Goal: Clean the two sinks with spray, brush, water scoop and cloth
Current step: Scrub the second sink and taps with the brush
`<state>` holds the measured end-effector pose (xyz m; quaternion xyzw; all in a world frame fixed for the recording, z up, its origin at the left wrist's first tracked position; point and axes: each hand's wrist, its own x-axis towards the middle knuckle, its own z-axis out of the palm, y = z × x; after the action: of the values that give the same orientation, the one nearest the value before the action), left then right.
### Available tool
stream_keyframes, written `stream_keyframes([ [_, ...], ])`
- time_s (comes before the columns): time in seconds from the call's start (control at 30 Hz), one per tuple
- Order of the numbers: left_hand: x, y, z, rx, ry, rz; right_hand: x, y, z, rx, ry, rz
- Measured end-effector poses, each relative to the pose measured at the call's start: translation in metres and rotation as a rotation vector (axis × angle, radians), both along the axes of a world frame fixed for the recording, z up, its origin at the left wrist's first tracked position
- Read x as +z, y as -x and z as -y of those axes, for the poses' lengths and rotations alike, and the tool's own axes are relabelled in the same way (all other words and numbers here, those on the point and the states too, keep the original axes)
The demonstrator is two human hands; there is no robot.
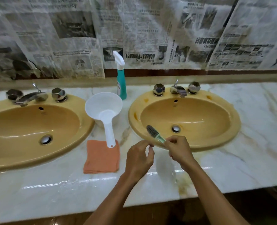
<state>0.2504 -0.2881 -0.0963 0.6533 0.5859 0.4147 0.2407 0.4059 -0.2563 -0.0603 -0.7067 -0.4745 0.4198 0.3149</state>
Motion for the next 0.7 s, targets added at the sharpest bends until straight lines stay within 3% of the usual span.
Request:
stream_keyframes([
  [0.3,0.024,-0.083,-0.127,0.097,0.003,-0.044,0.029,-0.125,-0.111,0.025,-0.152,-0.035],
  [0.47,0.029,-0.097,-0.2,0.178,0.16,-0.263,0.051,-0.155,-0.181,0.174,-0.239,0.124],
  [0.7,0.03,-0.082,-0.274,0.299,0.295,-0.39,0.066,-0.115,-0.263,0.315,-0.375,0.459],
])
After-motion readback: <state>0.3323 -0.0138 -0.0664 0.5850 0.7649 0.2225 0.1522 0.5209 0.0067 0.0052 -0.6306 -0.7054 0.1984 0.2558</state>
